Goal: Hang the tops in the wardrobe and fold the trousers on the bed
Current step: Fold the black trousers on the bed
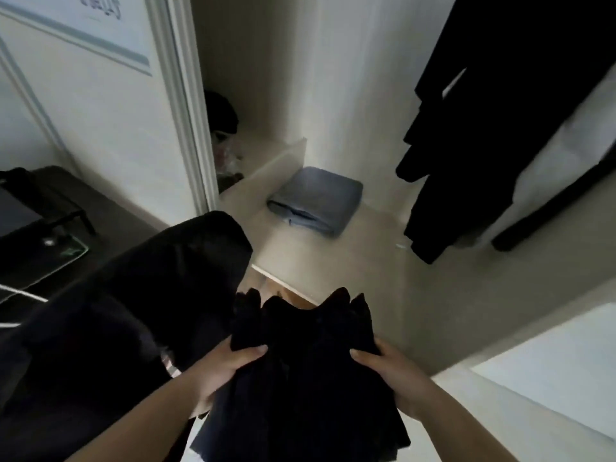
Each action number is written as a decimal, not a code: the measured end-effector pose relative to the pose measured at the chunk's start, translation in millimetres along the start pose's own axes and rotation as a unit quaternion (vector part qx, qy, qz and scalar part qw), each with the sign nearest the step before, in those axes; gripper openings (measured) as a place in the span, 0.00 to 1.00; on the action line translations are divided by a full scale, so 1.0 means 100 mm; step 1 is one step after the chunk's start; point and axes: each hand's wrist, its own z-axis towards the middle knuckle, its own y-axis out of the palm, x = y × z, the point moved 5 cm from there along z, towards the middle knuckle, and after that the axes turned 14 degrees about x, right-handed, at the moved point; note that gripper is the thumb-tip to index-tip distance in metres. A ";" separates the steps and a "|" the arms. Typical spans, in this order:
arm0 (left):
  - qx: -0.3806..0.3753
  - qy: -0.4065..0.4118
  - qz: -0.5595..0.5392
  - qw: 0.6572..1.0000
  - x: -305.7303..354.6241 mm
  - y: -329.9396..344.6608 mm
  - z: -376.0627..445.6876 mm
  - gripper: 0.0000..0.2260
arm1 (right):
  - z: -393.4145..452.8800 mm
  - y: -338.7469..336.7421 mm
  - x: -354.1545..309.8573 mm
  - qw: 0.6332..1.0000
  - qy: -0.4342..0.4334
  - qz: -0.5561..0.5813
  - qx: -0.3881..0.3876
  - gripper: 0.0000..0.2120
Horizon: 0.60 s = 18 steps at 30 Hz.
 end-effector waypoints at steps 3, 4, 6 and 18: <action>-0.052 -0.010 0.022 0.998 0.33 0.22 0.46 0.18 | 0.23 -0.12 -0.06 0.996 0.003 0.051 0.078 0.16; -0.059 -0.008 0.023 0.998 0.42 0.28 0.61 0.17 | 0.30 -0.17 -0.07 0.992 0.008 0.068 0.103 0.16; -0.074 -0.004 0.031 0.997 0.58 0.43 0.88 0.15 | 0.44 -0.25 -0.05 0.983 0.020 0.100 0.154 0.15; -0.125 -0.004 0.115 0.985 0.97 1.03 2.20 0.16 | 1.24 -0.66 -0.01 0.929 0.066 0.177 0.317 0.13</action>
